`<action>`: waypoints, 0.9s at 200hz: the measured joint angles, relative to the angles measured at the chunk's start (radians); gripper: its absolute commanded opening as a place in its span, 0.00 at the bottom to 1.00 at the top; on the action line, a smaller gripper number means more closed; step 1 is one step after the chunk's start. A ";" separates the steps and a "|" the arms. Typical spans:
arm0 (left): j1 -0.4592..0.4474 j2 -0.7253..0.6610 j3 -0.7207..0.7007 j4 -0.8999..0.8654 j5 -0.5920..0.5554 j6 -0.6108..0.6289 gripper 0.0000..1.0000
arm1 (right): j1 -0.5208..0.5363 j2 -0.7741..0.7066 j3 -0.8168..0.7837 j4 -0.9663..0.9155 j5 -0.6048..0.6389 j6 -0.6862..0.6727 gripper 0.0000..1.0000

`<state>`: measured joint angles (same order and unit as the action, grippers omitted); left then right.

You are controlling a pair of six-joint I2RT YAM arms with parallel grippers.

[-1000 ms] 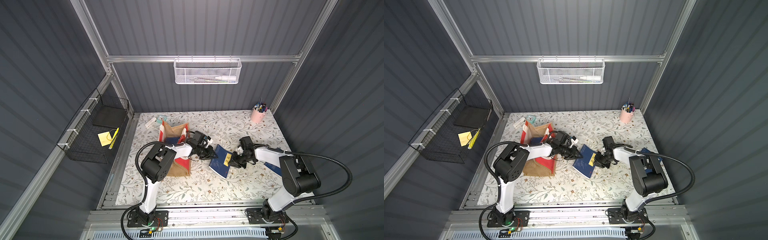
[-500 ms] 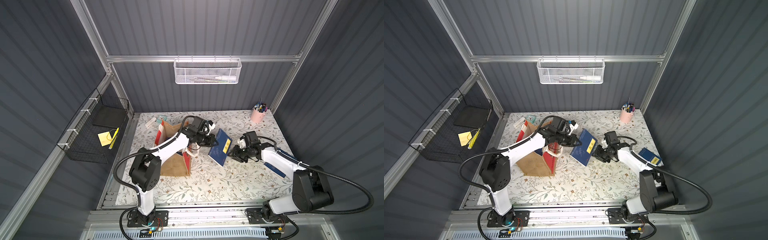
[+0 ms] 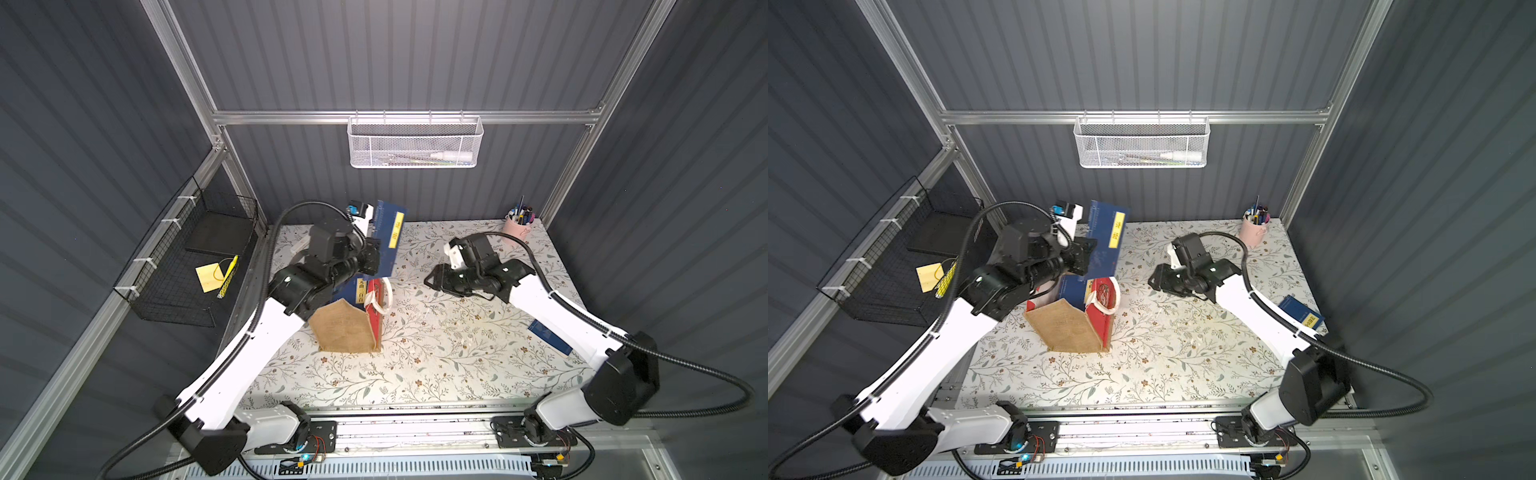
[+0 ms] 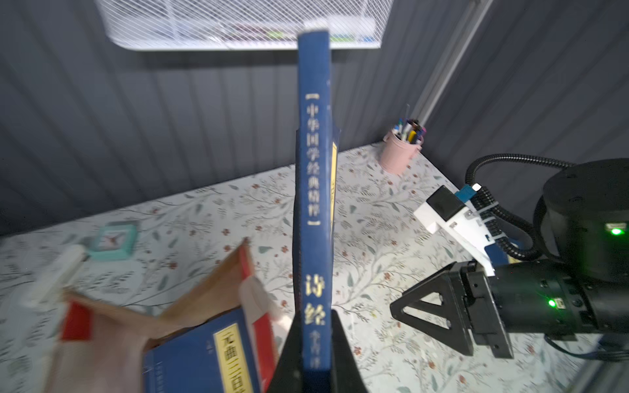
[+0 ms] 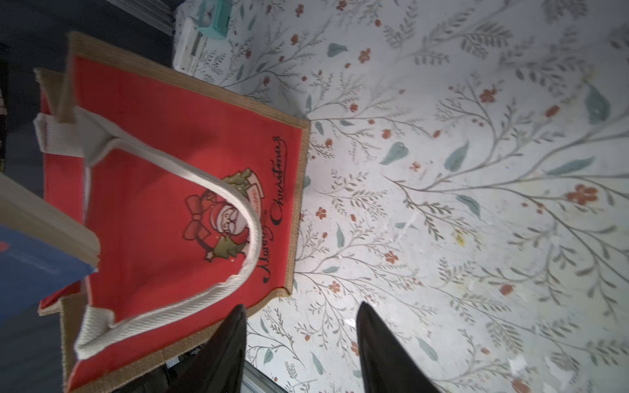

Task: Put the books into the canvas bag
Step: Place the book in the canvas bag.

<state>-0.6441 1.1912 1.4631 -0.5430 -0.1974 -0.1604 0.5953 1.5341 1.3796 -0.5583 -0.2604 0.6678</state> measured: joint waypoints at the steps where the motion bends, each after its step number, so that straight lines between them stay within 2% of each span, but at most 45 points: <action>1: 0.000 -0.003 -0.002 0.000 -0.004 0.001 0.00 | 0.003 0.003 0.006 -0.001 0.002 0.000 0.57; 43: 0.000 -0.146 -0.074 -0.058 -0.223 0.042 0.02 | 0.138 0.178 0.261 -0.015 -0.004 -0.013 0.59; 79: 0.000 -0.119 -0.085 -0.153 -0.278 0.038 0.01 | 0.210 0.291 0.380 -0.029 -0.021 -0.022 0.58; 118: 0.000 -0.018 -0.084 -0.239 -0.228 0.021 0.00 | 0.225 0.330 0.400 -0.069 -0.021 -0.032 0.35; 162: 0.005 0.063 -0.021 -0.272 -0.103 0.000 0.00 | 0.221 0.329 0.399 -0.086 -0.012 -0.039 0.08; 180: 0.007 0.084 0.003 -0.273 -0.049 -0.012 0.00 | 0.218 0.329 0.399 -0.090 -0.013 -0.045 0.01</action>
<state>-0.6369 1.2751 1.4662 -0.8162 -0.2466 -0.1726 0.8131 1.8629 1.7782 -0.6479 -0.2733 0.6231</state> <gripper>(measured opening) 0.110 0.055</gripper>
